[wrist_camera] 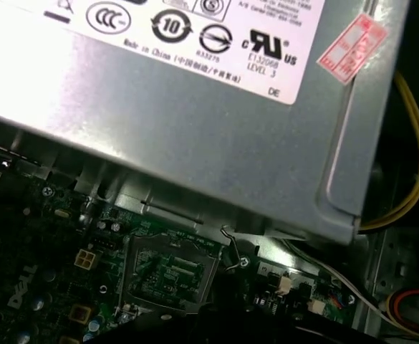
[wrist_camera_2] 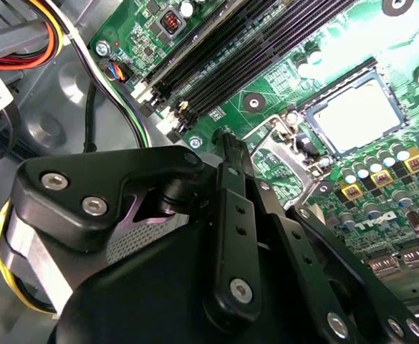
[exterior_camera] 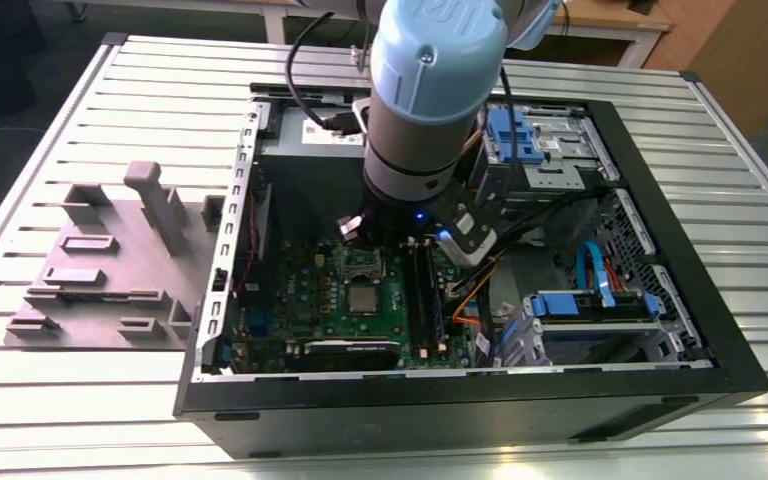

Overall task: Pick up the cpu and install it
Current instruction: 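Close the cpu cover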

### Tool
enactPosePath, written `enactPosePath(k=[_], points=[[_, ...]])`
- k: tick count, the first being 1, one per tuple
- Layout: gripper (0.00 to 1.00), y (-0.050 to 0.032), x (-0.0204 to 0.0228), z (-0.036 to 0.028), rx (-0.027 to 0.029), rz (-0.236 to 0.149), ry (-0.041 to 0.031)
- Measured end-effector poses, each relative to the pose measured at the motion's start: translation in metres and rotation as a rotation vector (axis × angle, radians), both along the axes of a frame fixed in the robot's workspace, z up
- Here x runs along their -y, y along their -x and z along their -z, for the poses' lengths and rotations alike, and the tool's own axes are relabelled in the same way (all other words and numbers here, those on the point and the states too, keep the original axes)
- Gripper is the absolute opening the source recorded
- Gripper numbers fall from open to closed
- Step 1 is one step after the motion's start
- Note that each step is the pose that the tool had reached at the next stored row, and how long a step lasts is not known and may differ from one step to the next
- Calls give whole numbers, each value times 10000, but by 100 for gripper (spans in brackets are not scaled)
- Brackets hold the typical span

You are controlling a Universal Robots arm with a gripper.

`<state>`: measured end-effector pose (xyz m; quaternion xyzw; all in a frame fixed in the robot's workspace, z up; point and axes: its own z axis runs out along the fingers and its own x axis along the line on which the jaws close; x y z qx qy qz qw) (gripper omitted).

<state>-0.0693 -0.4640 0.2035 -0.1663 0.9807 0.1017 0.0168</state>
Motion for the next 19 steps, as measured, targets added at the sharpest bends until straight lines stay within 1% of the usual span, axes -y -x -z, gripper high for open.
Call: enactPosePath(k=[3,6,12,16,19], points=[[10,-1,16,-14,-1,-11,-18],[10,0,33,-20,1,-16,-57],[10,0,34,-20,0,-19,-63],[10,-11,34,-19,-3,-178,-64],[10,-38,34,-20,-20,-271,-63]])
